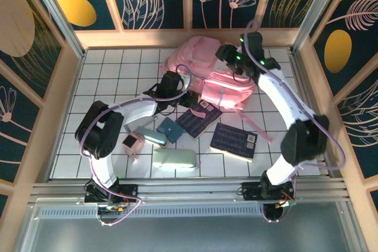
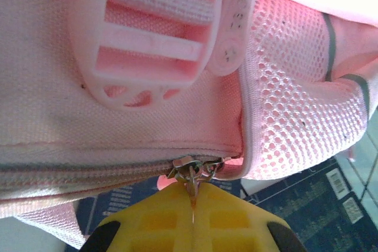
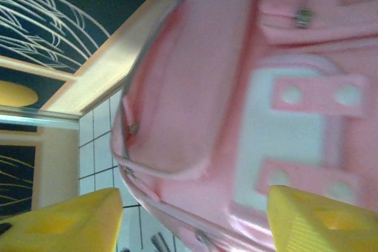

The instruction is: Pack the student bag

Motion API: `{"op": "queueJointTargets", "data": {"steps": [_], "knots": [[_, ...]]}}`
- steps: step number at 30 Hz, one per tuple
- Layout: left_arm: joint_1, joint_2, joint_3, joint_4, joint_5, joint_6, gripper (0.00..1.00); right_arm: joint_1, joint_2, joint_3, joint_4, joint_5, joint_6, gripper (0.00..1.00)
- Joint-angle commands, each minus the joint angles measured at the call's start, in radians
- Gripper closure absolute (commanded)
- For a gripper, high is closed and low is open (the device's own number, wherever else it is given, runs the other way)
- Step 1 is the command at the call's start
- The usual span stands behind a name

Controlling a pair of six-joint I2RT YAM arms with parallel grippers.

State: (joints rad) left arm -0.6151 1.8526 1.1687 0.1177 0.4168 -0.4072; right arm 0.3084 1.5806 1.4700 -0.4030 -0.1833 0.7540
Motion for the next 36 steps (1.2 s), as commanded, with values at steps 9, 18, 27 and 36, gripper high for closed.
{"op": "queueJointTargets", "data": {"steps": [9, 18, 27, 36], "knots": [[-0.044, 0.055, 0.090, 0.112, 0.085, -0.070, 1.00, -0.016, -0.350, -0.516, 0.233, -0.194, 0.408, 0.28], [-0.083, 0.074, 0.129, 0.096, 0.076, -0.085, 1.00, -0.005, -0.354, -0.743, 0.463, -0.217, 0.649, 0.04], [-0.091, 0.067, 0.124, 0.083, 0.057, -0.091, 1.00, -0.020, -0.240, -0.787, 0.656, -0.074, 0.696, 0.25], [-0.092, 0.064, 0.130, 0.029, 0.023, -0.057, 1.00, -0.026, -0.134, -0.705, 0.593, -0.009, 0.639, 0.80]]}}
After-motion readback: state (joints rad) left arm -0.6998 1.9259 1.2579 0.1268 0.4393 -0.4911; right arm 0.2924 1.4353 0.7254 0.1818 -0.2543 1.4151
